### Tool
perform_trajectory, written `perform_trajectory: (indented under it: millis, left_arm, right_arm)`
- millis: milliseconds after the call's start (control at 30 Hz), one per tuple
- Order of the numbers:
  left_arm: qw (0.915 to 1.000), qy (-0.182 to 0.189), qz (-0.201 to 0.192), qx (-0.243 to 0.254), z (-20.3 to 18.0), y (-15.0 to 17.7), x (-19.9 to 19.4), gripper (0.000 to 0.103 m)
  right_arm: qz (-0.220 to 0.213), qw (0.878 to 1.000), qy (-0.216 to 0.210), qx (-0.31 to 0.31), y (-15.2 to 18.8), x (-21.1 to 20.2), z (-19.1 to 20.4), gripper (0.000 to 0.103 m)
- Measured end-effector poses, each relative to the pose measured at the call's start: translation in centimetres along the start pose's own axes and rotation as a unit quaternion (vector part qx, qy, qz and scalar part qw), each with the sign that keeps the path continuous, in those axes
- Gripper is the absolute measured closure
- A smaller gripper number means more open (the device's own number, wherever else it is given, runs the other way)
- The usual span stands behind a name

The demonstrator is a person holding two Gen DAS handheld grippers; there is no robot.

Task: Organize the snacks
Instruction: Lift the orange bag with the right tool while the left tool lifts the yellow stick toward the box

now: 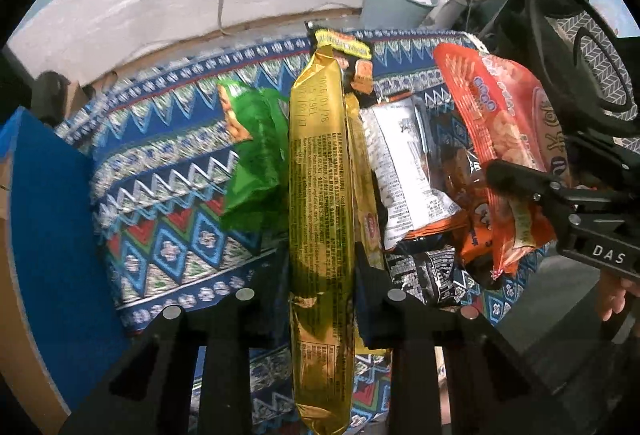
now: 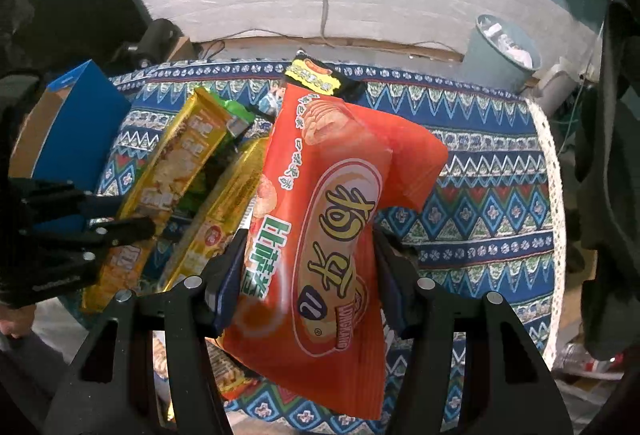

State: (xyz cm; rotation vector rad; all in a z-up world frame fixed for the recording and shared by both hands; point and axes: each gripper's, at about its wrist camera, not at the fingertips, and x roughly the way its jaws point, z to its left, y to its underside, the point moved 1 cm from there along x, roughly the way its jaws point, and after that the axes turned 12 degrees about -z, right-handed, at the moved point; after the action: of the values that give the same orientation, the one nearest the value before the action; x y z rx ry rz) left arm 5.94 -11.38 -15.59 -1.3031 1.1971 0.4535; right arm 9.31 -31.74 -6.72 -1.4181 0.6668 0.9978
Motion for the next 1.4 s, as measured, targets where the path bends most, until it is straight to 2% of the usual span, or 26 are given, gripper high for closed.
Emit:
perform_trajectory:
  millis: [133, 300, 467, 700, 1033, 1267, 1400]
  left_arm:
    - [0.9995, -0.021, -0.019, 0.012, 0.3, -0.4, -2.2, 0.075]
    - [0.9966, -0.065, -0.04, 0.029, 1.5, -0.3, -4.9, 0.075]
    - [0.996, -0.073, -0.051, 0.013, 2.8, -0.1, -7.0, 0.075]
    - [0.9848, -0.129, -0.102, 0.056, 3.7, -0.1, -11.0, 0.075]
    - [0.9743, -0.172, -0.136, 0.053, 6.0, 0.8, -15.1, 0.075]
    - [0.9706, -0.192, -0.144, 0.019, 9.6, 1.6, -16.9, 0.075]
    - [0.9657, -0.209, -0.154, 0.012, 11.5, 2.2, -17.7, 0.075]
  right_arm:
    - [-0.009, 1.0, 0.001, -0.014, -0.4, -0.9, 0.7, 0.045]
    - [-0.023, 0.999, 0.0, -0.026, -1.2, -2.0, 1.8, 0.045]
    - [-0.034, 0.999, -0.005, -0.038, -2.0, -2.9, 3.1, 0.045]
    - [-0.051, 0.996, -0.02, -0.069, -3.6, -4.0, 6.2, 0.045]
    - [-0.067, 0.99, -0.066, -0.107, -6.0, -5.2, 11.5, 0.045]
    - [-0.071, 0.984, -0.094, -0.13, -7.5, -5.1, 15.8, 0.045]
    - [-0.064, 0.981, -0.112, -0.142, -8.1, -4.3, 18.4, 0.045]
